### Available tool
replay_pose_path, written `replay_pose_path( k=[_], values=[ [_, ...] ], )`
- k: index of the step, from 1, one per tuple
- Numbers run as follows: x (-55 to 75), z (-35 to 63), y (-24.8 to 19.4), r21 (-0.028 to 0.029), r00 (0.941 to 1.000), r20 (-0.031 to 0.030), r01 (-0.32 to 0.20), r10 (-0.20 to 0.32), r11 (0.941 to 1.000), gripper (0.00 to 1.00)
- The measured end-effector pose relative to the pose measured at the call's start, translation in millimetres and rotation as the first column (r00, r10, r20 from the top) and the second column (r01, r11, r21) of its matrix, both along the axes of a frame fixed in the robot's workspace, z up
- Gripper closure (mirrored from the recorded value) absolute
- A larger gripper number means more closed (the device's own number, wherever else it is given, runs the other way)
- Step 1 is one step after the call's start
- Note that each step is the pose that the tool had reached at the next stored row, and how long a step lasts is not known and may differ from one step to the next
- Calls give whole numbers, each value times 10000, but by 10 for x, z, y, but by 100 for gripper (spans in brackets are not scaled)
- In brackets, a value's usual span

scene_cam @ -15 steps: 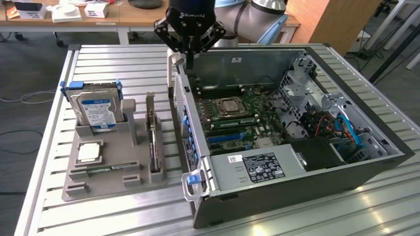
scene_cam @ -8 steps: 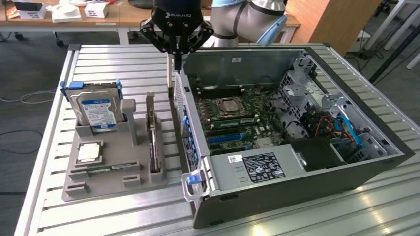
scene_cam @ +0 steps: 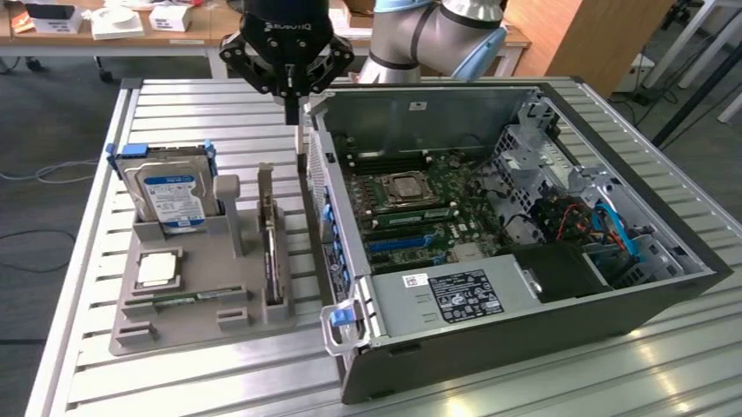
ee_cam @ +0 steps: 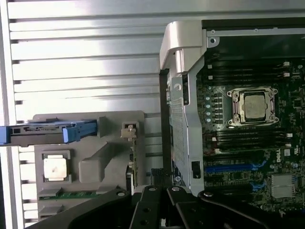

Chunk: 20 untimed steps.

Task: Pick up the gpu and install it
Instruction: 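Reach for the gpu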

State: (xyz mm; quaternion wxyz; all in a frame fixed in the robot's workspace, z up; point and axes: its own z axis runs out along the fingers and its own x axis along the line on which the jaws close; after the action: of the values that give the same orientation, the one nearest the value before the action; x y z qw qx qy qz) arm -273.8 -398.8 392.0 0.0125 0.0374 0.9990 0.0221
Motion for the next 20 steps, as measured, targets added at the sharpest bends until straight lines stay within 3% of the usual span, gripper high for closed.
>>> replay_pose_path(
  k=[10,18,20],
  values=[
    [-201,-2,0,0,10000,-1,0,0,10000,89],
    [-209,-1,-1,-1,10000,-2,1,-1,10000,89],
    [-209,-1,-20,-2,10000,-2,2,-2,10000,89]
  ],
)
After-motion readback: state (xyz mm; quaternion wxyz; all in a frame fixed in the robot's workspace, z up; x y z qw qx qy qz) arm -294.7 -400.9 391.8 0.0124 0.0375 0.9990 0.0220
